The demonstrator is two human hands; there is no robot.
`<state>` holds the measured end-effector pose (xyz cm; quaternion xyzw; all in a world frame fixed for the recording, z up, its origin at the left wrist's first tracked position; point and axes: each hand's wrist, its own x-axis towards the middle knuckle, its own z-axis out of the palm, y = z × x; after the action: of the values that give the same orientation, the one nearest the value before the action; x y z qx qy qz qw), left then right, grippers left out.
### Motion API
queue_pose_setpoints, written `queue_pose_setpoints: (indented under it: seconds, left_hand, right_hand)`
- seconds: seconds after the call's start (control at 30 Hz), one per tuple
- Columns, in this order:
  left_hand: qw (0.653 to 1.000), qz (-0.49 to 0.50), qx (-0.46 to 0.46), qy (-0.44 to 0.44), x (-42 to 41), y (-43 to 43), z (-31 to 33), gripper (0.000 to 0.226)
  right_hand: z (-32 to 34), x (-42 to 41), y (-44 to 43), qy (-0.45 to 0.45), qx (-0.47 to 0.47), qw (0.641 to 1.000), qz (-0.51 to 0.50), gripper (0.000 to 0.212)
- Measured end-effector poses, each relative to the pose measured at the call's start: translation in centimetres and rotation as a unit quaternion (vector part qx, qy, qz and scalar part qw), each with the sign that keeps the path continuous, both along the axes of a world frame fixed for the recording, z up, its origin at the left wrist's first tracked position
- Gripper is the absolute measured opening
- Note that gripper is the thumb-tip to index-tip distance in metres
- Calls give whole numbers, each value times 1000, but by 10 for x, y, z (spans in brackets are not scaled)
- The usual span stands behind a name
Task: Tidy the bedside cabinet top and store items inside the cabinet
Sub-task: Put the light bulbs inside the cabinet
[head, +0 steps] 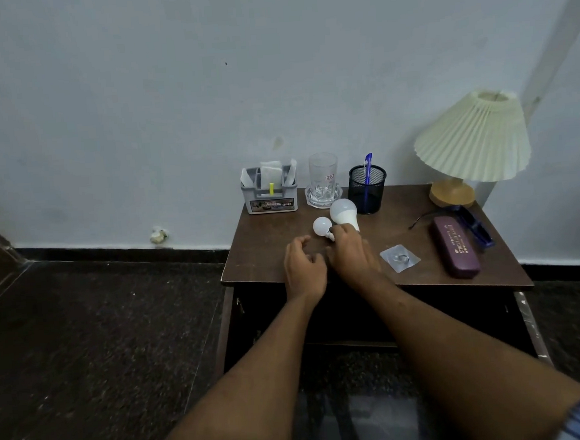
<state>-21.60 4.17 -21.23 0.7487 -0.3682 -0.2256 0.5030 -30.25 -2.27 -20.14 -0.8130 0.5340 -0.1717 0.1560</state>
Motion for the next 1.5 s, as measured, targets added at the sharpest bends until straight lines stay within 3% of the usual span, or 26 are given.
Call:
queue_pose_setpoints:
  seconds: [0.33, 0.63, 0.7, 0.83, 0.97, 1.1, 1.23, 1.37, 1.5]
  left_hand:
    - [999, -24, 22, 44, 12, -20, -9, 49]
    - [996, -30, 34, 74, 21, -32, -16, 56]
    - [994, -27, 23, 101, 23, -32, -15, 54]
    - [970, -39, -11, 239, 35, -28, -8, 39]
    - [967, -59, 39, 245, 54, -5, -1, 15]
    - [953, -61, 94, 280, 59, 24, 7, 26]
    - [951, -61, 194, 232, 64, 48, 2, 34]
    - [928, -70, 299, 213, 65, 66, -24, 26]
    - [930, -59, 303, 200, 64, 64, -59, 29]
  right_hand:
    - [-11, 16, -22, 9, -32, 999, -9, 33]
    - [-19, 21, -31, -2, -42, 999, -28, 20]
    - [-21, 20, -26, -32, -48, 998, -23, 15]
    - [-31, 13, -1, -160, -66, 985, 14, 20]
    - [-39, -4, 28, -311, -21, 950, 8, 23]
    - [-44, -15, 59, -401, 60, 914, -13, 21]
    - [-59, -22, 91, -409, 79, 909, -5, 19]
    - [-82, -21, 106, -371, 146, 917, -4, 15]
    - [-108, -14, 101, -326, 212, 920, -44, 14]
